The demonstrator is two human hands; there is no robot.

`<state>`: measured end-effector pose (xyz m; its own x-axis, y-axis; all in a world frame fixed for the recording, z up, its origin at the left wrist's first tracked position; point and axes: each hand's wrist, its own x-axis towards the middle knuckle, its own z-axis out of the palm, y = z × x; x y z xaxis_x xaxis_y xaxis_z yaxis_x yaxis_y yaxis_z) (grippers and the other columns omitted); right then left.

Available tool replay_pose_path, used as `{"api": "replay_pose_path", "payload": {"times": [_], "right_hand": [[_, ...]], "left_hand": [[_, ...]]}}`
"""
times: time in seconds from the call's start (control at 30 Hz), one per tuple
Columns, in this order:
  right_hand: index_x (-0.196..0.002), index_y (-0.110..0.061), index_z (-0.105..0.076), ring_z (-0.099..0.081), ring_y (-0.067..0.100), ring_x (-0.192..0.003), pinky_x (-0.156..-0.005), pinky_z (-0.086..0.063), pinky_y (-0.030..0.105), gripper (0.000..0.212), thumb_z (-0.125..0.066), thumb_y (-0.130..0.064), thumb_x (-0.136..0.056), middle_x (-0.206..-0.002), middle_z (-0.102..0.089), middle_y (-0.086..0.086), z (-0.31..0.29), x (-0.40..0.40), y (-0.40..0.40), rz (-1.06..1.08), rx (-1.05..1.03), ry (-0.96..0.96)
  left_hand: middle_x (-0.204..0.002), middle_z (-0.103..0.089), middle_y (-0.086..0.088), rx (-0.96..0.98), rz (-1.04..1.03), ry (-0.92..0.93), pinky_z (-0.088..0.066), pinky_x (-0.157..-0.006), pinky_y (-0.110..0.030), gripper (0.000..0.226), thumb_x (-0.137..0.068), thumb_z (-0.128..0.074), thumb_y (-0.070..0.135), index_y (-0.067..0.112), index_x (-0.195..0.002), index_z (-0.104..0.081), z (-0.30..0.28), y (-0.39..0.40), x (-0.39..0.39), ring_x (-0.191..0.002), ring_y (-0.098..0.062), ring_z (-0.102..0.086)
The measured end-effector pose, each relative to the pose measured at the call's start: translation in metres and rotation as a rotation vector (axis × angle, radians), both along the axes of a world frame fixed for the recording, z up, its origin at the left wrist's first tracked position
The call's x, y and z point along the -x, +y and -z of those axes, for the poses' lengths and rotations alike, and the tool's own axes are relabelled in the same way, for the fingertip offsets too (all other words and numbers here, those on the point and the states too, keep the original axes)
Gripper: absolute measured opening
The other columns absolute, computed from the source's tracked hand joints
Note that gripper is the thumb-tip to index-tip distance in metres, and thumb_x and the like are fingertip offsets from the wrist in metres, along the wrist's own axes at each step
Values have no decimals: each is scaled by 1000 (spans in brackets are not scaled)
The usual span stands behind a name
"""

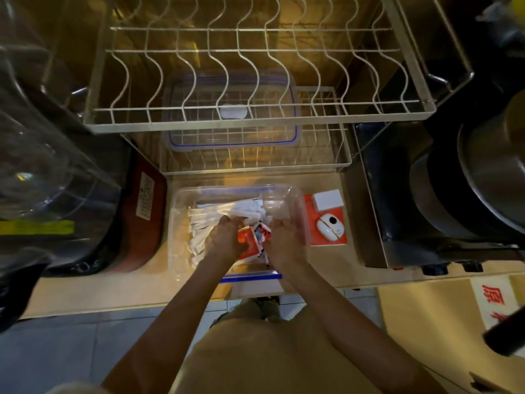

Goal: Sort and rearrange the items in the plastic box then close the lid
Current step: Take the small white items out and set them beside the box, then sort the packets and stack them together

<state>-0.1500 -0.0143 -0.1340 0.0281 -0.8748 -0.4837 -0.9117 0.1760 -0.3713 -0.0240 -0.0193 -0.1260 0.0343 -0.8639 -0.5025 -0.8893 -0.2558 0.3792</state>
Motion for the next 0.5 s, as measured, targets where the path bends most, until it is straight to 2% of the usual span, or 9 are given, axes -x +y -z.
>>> {"api": "replay_pose_path", "payload": {"times": [0.1, 0.23, 0.33, 0.4, 0.43, 0.5], "right_hand": [[-125, -7, -47, -36, 29, -130, -105, -40, 39, 45, -62, -13, -83, -136, -44, 14, -2, 0, 0, -45, 31, 75], [-123, -8, -50, -39, 29, -126, -102, -43, 38, 42, -63, -13, -83, -134, -47, 13, -3, -1, -2, -61, 76, 112], [-121, -9, -52, -41, 28, -123, -100, -41, 37, 33, -55, -14, -89, -129, -52, 13, -2, 0, -4, -62, 97, 88], [-115, -10, -58, -47, 28, -117, -95, -43, 35, 26, -53, -15, -90, -121, -58, 12, -3, 1, -5, -21, 94, 24], [-109, -10, -62, -52, 27, -111, -88, -44, 33, 22, -54, -15, -89, -114, -62, 12, -4, 0, -5, 19, 90, -30], [-98, -8, -66, -61, 25, -93, -72, -43, 26, 16, -56, -14, -88, -100, -69, 12, -8, 1, -6, 131, 60, -168]], "left_hand": [[-126, -52, -15, 32, 1, -25, -47, -91, -39, 53, -78, -69, 21, 18, -127, -49, -1, 2, -1, -114, -32, -55], [-112, -62, -14, 90, -38, 57, -48, -83, -35, 28, -80, -67, 15, 13, -108, -64, -3, 3, -10, -101, -28, -61], [-100, -69, -12, 94, -113, 239, -52, -79, -31, 14, -76, -71, 11, 9, -89, -70, -6, 3, -23, -90, -24, -64], [-89, -69, -3, 105, -217, 393, -51, -71, -15, 7, -74, -72, 7, 11, -80, -71, -15, 3, -29, -80, -16, -65], [-84, -68, 1, 119, -281, 474, -48, -68, -10, 9, -74, -71, 6, 15, -76, -71, -20, 4, -32, -77, -12, -65], [-80, -69, 4, 142, -426, 641, -48, -68, -9, 24, -74, -69, 0, 23, -69, -70, -28, 8, -34, -74, -4, -65]]}}
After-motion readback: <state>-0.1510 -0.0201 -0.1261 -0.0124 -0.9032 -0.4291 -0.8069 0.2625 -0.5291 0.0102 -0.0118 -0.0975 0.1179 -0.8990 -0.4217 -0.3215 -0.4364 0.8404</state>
